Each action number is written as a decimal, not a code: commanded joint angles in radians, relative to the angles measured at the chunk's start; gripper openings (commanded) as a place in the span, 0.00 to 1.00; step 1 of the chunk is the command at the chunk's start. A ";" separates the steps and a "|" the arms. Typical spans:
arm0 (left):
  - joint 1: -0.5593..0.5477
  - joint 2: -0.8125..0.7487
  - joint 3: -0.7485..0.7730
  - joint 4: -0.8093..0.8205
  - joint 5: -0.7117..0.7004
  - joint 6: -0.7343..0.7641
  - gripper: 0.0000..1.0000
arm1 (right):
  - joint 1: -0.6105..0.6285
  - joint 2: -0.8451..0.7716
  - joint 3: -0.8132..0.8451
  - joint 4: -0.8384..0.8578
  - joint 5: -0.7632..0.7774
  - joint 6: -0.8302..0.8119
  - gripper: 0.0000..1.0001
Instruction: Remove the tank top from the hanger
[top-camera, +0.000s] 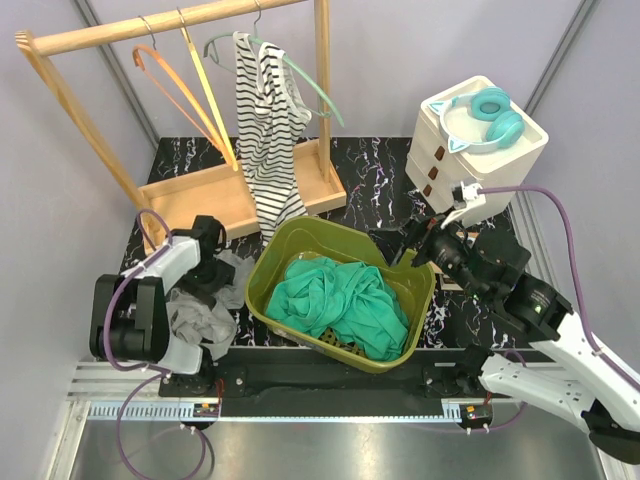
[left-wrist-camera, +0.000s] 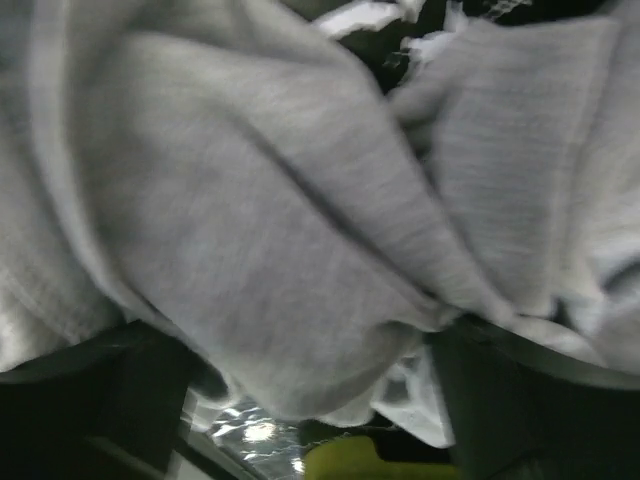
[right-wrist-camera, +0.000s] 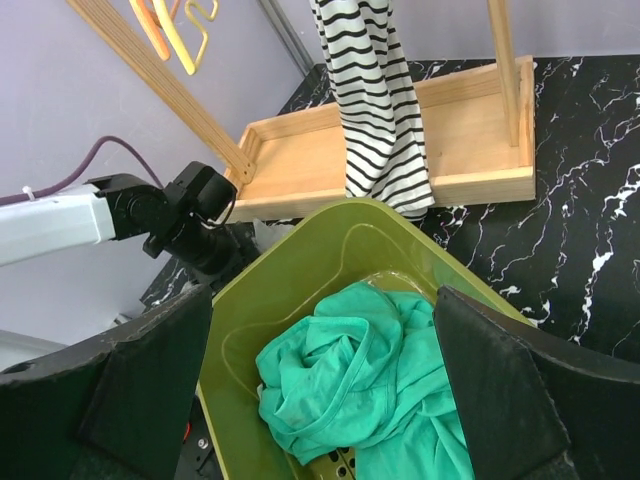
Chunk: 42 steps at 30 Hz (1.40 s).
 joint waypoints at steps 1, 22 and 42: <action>0.010 -0.012 -0.111 0.080 0.088 0.010 0.46 | 0.002 -0.071 -0.038 0.026 0.015 0.042 1.00; 0.007 -1.070 0.060 0.462 0.627 0.403 0.00 | 0.001 -0.097 -0.069 0.021 0.055 0.042 1.00; -0.290 -0.879 0.085 1.058 0.965 0.276 0.00 | 0.001 -0.102 -0.070 0.021 0.097 0.052 1.00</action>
